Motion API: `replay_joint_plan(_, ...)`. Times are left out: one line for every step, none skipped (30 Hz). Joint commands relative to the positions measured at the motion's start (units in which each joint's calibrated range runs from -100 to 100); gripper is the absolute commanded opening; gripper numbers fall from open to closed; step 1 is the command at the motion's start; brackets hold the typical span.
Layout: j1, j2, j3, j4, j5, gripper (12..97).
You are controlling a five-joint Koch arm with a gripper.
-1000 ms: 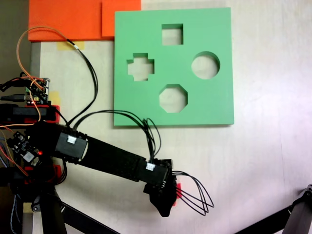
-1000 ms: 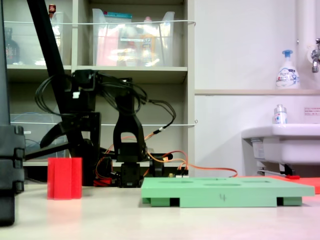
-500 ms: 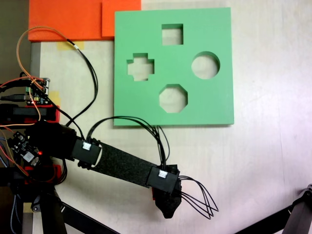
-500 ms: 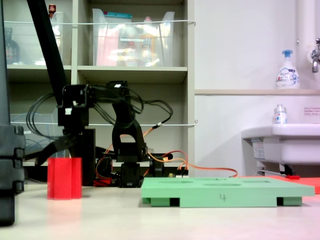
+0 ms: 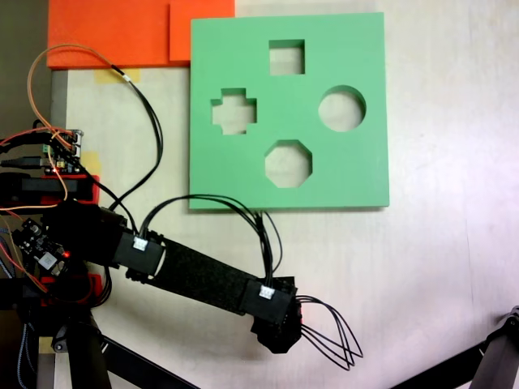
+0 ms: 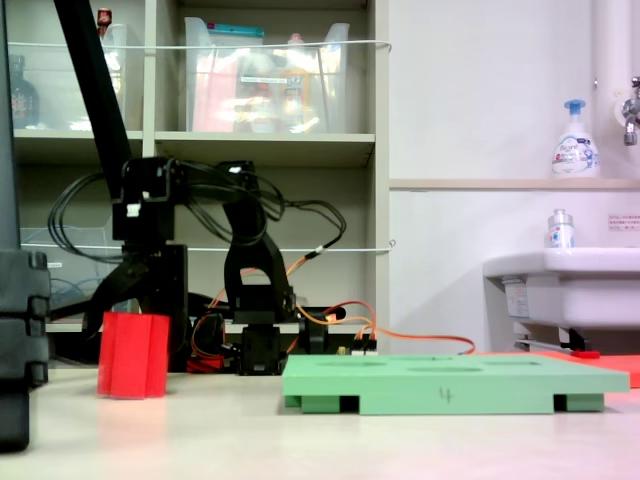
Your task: Put the cross columnar block into the corresponding hole
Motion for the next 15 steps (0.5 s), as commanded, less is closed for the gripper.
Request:
replay_joint_plan(-0.05, 0.60, -0.88, -3.15, -0.15, 41.6)
replay_joint_plan(-0.05, 0.32, -0.98, -3.63, 0.10, 41.7)
replay_joint_plan(0.00, -0.52, -0.98, -4.01, 0.54, 41.7)
replay_joint_plan(0.00, -1.78, -1.08, -4.01, 0.88, 41.6)
replay_joint_plan(0.05, -3.31, -1.08, -4.01, 1.17, 41.7)
replay_joint_plan(0.05, -4.99, -1.08, -4.01, 1.32, 41.7)
replay_joint_plan(0.05, -7.22, -1.18, -4.01, 1.51, 41.7)
replay_joint_plan(0.10, -9.32, -1.08, -4.01, 1.66, 41.6)
replay_joint_plan(0.15, -11.69, -1.08, -4.01, 1.86, 41.6)
replay_joint_plan(0.24, -14.07, -1.18, -4.01, 2.10, 41.6)
replay_joint_plan(0.39, -16.30, -1.18, -4.01, 2.39, 41.6)
replay_joint_plan(0.59, -18.68, -1.08, -4.01, 2.59, 41.6)
replay_joint_plan(0.83, -20.63, -1.18, -4.01, 2.74, 41.6)
replay_joint_plan(1.17, -22.73, -1.18, -4.01, 3.08, 41.6)
replay_joint_plan(1.47, -24.54, -1.18, -4.01, 3.37, 41.6)
